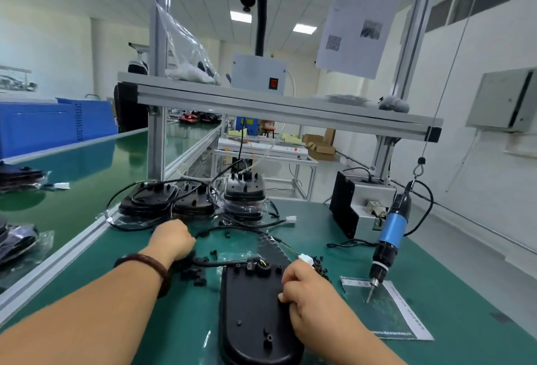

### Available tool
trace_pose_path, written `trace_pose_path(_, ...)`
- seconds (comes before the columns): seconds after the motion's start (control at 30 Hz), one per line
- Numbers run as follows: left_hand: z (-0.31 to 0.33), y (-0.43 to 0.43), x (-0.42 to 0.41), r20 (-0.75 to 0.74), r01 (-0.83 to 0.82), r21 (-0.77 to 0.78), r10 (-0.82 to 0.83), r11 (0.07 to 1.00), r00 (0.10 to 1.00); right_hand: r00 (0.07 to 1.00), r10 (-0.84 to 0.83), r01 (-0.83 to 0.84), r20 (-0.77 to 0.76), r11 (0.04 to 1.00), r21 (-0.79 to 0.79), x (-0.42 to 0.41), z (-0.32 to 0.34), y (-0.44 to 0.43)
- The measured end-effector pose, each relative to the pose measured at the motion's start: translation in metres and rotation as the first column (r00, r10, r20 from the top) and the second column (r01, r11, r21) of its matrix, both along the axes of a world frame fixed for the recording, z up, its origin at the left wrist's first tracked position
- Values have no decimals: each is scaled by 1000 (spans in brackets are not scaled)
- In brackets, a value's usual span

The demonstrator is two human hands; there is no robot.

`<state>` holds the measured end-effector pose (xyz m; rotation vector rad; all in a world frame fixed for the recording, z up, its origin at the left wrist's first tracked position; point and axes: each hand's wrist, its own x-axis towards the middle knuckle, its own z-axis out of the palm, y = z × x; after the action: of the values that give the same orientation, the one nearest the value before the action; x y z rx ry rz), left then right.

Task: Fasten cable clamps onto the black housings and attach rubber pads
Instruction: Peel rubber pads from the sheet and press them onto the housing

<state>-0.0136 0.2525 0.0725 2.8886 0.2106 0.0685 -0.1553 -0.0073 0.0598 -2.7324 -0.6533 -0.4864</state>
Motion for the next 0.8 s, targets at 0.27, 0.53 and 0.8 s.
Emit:
trace_pose_path(0.27, 15, -12, 12, 38, -90, -240, 102, 967, 994, 1000, -3, 3, 11, 1000, 25, 3, -2, 0)
trace_pose_path(0.53, 90, -23, -25, 62, 64, -998, 66, -26, 996, 998, -49, 50, -30, 999, 20, -1, 2, 0)
trace_pose_path(0.8, 65, -53, -143, 550, 605, -585, -284, 540, 786, 938, 100, 218, -332, 575, 788, -4, 56, 2)
